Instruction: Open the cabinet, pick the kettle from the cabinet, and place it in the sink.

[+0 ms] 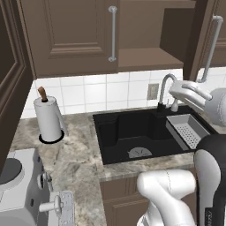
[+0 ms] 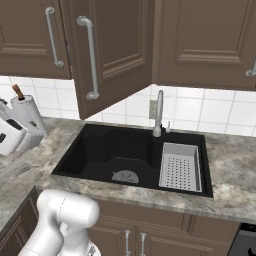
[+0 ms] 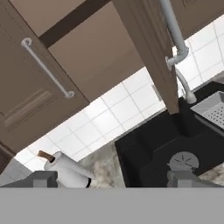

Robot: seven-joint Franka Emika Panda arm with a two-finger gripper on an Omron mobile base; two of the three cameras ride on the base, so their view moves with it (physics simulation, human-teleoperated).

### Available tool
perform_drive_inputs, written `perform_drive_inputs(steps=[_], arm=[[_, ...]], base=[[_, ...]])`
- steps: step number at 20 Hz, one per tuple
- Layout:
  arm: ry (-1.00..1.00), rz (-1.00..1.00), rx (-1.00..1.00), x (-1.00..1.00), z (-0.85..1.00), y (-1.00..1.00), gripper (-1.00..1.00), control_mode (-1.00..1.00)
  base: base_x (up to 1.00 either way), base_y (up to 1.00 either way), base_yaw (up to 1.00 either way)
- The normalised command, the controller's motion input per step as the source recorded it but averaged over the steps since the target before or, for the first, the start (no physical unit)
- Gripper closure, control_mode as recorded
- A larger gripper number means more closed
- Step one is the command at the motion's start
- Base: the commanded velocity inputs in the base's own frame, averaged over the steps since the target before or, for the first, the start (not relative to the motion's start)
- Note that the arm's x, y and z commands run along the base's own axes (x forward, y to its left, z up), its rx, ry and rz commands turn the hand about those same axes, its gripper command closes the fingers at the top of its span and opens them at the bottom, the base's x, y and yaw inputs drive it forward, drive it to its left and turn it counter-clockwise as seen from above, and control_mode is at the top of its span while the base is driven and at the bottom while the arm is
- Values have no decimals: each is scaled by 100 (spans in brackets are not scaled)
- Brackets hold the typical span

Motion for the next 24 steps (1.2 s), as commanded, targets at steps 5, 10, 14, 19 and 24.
perform_drive_inputs(steps=[5,10,14,19,24], arm=[[12,-28,19,25,-6,17,-100,-100],[8,-27,19,36,-10,9,-100,-100],[0,-23,8,37,-14,0,-100,-100],[0,-22,10,44,-13,0,-100,-100],[-1,-15,3,43,-8,-1,-100,-100]], base=[[0,0,0],[0,0,0],[0,0,0],[0,0,0],[0,0,0]])
